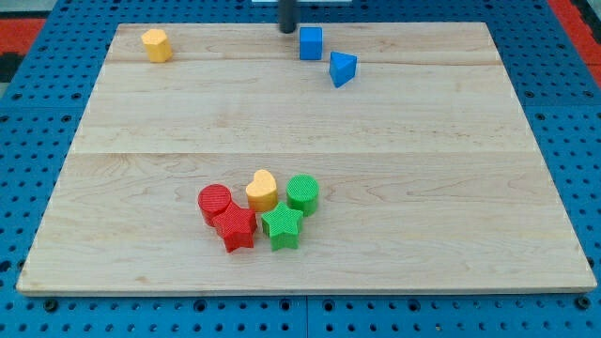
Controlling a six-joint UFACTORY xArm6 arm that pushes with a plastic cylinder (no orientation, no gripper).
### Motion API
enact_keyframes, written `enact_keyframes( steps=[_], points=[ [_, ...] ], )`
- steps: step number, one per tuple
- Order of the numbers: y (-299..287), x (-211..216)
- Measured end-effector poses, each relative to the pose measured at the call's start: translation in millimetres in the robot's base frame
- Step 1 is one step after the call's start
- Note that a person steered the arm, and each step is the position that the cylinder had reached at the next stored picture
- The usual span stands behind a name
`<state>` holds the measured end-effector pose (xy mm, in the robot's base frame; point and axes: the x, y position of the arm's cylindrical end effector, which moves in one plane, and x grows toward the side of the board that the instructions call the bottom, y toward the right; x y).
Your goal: Push the blue triangle into the yellow heart
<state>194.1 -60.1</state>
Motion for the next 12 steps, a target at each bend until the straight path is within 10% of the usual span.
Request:
enact_keyframes(
  steps=[5,9,11,12],
  points=[
    [129.1,16.6],
    [109.0,144.7],
    [193.5,155.8],
    [131.6,181.6]
  ],
)
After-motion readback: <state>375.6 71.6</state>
